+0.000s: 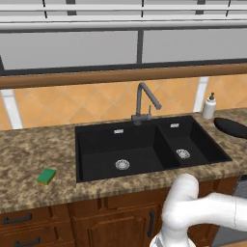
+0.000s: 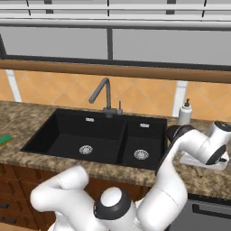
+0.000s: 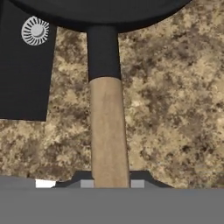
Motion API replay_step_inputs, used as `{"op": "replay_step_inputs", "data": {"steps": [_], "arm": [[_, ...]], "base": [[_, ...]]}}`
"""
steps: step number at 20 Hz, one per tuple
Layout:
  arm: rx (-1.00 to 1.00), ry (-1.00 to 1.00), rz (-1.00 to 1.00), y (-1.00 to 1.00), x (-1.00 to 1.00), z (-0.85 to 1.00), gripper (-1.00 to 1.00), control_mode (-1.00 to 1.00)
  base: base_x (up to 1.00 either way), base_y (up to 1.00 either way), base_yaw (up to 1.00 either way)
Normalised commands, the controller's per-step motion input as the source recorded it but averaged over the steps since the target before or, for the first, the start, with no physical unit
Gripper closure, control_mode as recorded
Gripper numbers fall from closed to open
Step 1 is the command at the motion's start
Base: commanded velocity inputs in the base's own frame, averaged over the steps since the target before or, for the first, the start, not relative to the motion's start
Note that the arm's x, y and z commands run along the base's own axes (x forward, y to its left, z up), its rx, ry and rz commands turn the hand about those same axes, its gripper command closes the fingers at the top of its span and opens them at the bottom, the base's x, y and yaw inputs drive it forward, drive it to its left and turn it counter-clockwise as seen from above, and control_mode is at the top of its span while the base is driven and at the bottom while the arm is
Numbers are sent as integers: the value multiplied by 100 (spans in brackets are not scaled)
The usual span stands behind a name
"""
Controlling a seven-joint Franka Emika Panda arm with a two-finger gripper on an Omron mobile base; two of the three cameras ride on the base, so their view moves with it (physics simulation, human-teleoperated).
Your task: Pick the pan and sponge and place them into the sink. Then turn on the water.
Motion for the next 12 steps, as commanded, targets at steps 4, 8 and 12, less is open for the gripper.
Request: {"op": "replay_step_inputs", "data": {"steps": [4, 8, 12], "arm": [[-18, -31, -8, 95, -44, 52, 100, -100], [-19, -13, -12, 95, -68, 68, 100, -100], [-16, 0, -1, 100, -54, 71, 100, -100]], "base": [[0, 0, 0], [0, 0, 0], [0, 0, 0]]}}
